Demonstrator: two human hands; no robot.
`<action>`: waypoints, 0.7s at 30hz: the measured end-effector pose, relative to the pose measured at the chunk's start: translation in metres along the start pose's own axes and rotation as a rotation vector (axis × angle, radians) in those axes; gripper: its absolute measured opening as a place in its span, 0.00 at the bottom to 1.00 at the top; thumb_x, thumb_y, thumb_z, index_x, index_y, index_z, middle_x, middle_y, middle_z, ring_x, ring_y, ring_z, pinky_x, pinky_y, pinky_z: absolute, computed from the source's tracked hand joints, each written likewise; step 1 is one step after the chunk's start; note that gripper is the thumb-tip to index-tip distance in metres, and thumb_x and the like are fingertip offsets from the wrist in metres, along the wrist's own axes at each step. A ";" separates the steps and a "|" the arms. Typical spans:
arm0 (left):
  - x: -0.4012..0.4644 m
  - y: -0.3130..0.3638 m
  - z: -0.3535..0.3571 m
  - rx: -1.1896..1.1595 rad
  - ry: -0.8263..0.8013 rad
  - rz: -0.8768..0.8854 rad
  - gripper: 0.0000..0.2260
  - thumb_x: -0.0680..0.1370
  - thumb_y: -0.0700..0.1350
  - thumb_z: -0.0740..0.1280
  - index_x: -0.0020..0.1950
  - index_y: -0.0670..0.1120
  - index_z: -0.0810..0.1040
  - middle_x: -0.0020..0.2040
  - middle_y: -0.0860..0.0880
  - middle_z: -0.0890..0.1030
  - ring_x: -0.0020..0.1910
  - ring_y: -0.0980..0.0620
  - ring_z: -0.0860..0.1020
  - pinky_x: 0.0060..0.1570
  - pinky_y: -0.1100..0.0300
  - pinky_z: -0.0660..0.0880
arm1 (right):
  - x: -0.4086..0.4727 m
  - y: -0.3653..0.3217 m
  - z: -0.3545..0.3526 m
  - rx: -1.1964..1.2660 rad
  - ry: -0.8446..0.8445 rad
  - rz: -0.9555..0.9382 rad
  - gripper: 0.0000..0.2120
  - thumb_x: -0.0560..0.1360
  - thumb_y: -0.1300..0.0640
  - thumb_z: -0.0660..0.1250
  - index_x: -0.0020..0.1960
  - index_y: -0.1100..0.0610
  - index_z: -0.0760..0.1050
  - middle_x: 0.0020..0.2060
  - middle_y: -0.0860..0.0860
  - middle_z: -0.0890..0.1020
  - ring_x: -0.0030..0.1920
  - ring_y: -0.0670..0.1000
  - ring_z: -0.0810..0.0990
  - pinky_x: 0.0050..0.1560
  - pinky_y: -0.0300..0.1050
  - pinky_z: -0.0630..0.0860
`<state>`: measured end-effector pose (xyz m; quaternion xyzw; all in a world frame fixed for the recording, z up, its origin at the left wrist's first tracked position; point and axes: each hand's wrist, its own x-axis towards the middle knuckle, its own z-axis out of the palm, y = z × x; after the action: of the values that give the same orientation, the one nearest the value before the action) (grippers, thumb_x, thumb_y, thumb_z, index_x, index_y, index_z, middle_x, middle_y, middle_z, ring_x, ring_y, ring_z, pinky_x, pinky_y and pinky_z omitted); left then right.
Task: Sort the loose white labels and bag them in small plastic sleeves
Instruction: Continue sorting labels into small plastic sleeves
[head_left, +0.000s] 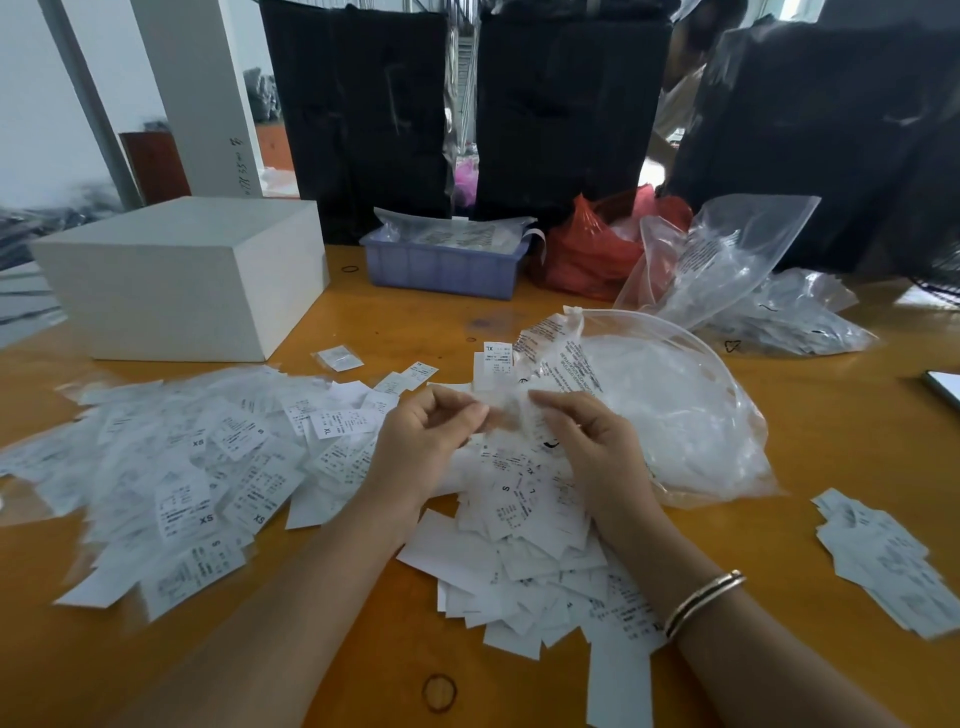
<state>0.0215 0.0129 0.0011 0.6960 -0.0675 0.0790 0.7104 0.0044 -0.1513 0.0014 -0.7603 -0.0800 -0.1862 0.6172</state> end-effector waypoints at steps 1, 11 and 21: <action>-0.001 0.001 0.000 0.030 0.003 0.027 0.01 0.74 0.41 0.70 0.44 0.47 0.80 0.41 0.52 0.85 0.42 0.57 0.83 0.39 0.71 0.76 | 0.000 0.000 -0.001 0.020 0.054 0.014 0.16 0.77 0.62 0.64 0.51 0.40 0.78 0.40 0.43 0.81 0.40 0.45 0.78 0.41 0.34 0.75; -0.006 0.002 0.000 0.432 -0.032 0.311 0.05 0.72 0.46 0.73 0.43 0.52 0.78 0.36 0.56 0.81 0.37 0.63 0.78 0.34 0.74 0.72 | -0.003 -0.006 -0.004 0.394 0.130 0.004 0.07 0.73 0.63 0.70 0.43 0.50 0.78 0.37 0.48 0.83 0.38 0.47 0.80 0.39 0.37 0.77; -0.010 0.008 0.003 0.369 -0.059 0.312 0.16 0.64 0.64 0.65 0.42 0.53 0.78 0.34 0.56 0.80 0.35 0.62 0.78 0.34 0.74 0.72 | -0.003 -0.006 0.000 0.214 0.075 -0.066 0.12 0.73 0.61 0.70 0.39 0.43 0.77 0.38 0.46 0.82 0.43 0.47 0.80 0.44 0.37 0.76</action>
<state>0.0103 0.0098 0.0073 0.7972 -0.1793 0.1787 0.5481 -0.0004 -0.1494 0.0057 -0.6796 -0.1011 -0.2251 0.6909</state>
